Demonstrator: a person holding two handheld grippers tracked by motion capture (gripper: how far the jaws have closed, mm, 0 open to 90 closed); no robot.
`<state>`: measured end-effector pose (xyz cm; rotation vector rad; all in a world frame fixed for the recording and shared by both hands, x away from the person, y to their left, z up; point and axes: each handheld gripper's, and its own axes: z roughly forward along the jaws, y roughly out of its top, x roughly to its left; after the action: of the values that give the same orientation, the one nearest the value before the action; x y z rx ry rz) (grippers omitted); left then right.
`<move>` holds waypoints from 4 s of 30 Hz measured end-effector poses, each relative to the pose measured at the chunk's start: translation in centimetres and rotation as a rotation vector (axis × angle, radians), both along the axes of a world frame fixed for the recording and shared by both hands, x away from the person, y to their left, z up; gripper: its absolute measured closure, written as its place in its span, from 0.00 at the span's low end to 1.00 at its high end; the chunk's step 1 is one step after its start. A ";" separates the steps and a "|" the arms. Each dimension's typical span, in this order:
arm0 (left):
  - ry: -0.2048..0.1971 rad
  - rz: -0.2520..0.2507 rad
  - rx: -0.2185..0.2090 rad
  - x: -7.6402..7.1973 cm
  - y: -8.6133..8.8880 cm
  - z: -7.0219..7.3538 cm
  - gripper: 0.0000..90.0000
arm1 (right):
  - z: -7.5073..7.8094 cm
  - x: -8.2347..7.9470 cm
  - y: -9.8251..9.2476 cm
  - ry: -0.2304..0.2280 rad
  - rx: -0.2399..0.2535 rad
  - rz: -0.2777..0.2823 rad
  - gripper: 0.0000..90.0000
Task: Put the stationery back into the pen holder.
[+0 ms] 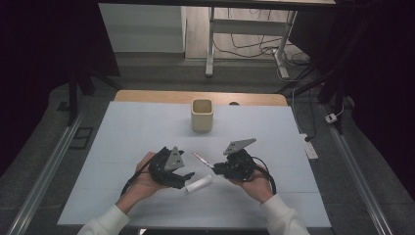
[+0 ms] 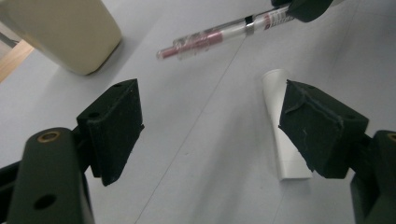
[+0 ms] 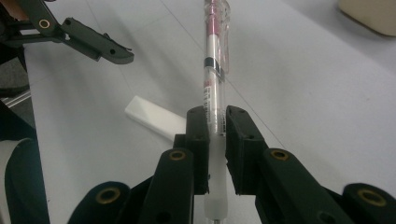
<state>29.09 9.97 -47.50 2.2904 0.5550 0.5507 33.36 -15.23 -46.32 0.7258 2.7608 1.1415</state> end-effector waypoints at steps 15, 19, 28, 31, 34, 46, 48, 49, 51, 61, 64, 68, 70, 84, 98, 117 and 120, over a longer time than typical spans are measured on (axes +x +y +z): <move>-0.056 -0.028 0.031 -0.1 -1.4 -0.1 0.26 | -0.7 0.0 0.8 0.034 -0.022 0.028 0.88; -0.054 -0.036 0.042 0.0 -1.8 -0.2 0.26 | -0.8 -0.1 1.0 0.037 -0.026 0.036 0.88; -0.050 -0.057 0.056 0.4 -2.2 -0.5 0.29 | -0.8 -0.2 1.2 0.045 -0.019 0.048 0.88; -0.058 -0.072 0.064 0.3 -2.4 -0.6 0.33 | -0.8 -0.3 1.3 0.049 -0.017 0.050 0.88; -0.072 -0.091 0.086 0.2 -2.7 -0.7 0.37 | -0.8 -0.3 1.4 0.046 -0.016 0.066 0.88; -0.130 -0.145 0.176 0.0 -3.6 -1.4 0.54 | -0.3 -0.4 1.2 0.072 0.034 0.088 0.88; -0.138 -0.150 0.185 -0.1 -3.6 -1.4 0.59 | -0.1 -0.5 1.3 0.078 0.043 0.093 0.88; -0.142 -0.157 0.190 -0.1 -3.6 -1.4 0.61 | 0.0 -0.5 1.3 0.071 0.041 0.095 0.88; -0.150 -0.166 0.197 -0.2 -3.7 -1.5 0.66 | 0.1 -0.5 1.3 0.065 0.046 0.093 0.88; -0.158 -0.266 0.292 -0.8 -4.3 -1.8 0.87 | 0.5 -0.5 0.8 0.068 0.149 0.077 0.88; -0.149 -0.248 0.257 -0.7 -4.2 -1.8 0.87 | 0.5 -0.5 0.8 0.045 0.169 0.062 0.87; -0.142 -0.229 0.250 -0.5 -3.8 -1.7 0.87 | 0.9 -0.5 0.2 -0.019 0.204 0.003 0.83; -0.135 -0.220 0.242 -0.3 -3.6 -1.7 0.87 | 1.1 -0.5 -0.2 -0.055 0.219 -0.033 0.81; -0.126 -0.176 0.186 0.1 -2.8 -1.6 0.87 | 1.5 -0.1 -1.9 -0.117 0.305 -0.132 0.65; -0.088 -0.090 0.054 1.3 -0.6 -1.3 0.87 | 1.3 -0.3 -3.3 -0.180 0.335 -0.141 0.51; -0.050 -0.042 -0.044 2.0 1.0 -1.4 0.87 | -0.9 -0.8 -6.2 -0.173 0.255 -0.185 0.49; -0.051 -0.038 -0.051 2.0 1.2 -1.3 0.87 | -1.3 -1.0 -6.9 -0.181 0.242 -0.203 0.49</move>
<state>31.10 11.12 -48.83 2.2277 0.4937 0.5682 32.37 -22.14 -47.65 0.8557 2.3668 1.4318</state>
